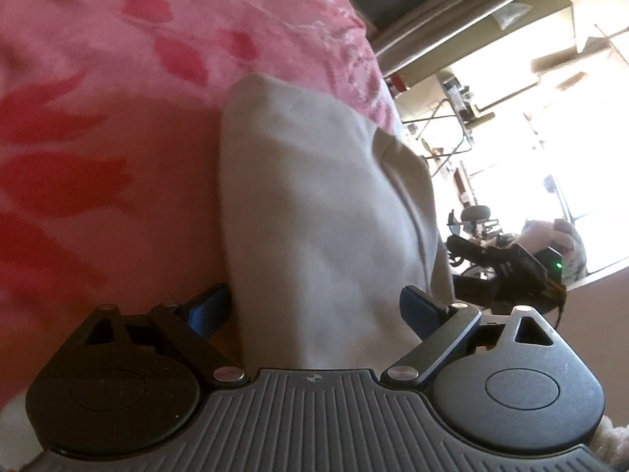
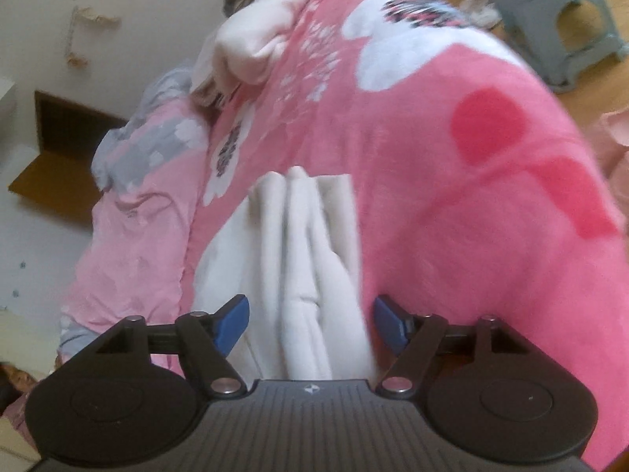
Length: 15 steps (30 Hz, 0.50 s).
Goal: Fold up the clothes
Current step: 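Grasp the folded beige hoodie with both tools and lift it off the bedspread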
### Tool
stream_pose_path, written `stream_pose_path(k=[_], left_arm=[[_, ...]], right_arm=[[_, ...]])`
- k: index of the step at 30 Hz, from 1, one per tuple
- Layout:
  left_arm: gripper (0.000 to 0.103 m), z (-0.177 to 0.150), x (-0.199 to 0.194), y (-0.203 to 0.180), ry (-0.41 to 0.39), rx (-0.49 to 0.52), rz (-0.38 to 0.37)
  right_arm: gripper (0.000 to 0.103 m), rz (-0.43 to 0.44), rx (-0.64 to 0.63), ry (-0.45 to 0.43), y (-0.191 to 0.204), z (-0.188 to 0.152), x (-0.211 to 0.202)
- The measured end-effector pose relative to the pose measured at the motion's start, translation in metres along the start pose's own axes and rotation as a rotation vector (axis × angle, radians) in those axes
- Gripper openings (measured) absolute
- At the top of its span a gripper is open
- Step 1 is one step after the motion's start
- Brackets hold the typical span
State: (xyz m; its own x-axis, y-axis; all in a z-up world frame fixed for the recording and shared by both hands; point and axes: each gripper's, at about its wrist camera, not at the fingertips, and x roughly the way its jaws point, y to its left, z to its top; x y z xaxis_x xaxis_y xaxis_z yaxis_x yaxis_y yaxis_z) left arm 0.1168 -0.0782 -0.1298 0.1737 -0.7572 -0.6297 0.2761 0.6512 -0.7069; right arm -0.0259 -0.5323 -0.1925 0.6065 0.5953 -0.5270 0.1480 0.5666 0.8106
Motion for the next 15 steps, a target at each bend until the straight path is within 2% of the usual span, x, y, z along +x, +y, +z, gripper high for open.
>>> stream_pose_path(k=[3, 10, 15], left_arm=[[0.093, 0.003, 0.012, 0.002, 0.015, -0.003, -0.012], [0.093, -0.007, 0.011, 0.017, 0.015, -0.054, -0.109], [0.101, 0.009, 0.030, 0.008, 0.028, -0.075, -0.105]], right_arm=[[0.080, 0.023, -0.020, 0.030, 0.006, 0.004, 0.013], [0.079, 0.098, -0.071, 0.156, 0.007, -0.017, 0.008], [0.075, 0.125, -0.069, 0.162, 0.011, -0.007, 0.029]])
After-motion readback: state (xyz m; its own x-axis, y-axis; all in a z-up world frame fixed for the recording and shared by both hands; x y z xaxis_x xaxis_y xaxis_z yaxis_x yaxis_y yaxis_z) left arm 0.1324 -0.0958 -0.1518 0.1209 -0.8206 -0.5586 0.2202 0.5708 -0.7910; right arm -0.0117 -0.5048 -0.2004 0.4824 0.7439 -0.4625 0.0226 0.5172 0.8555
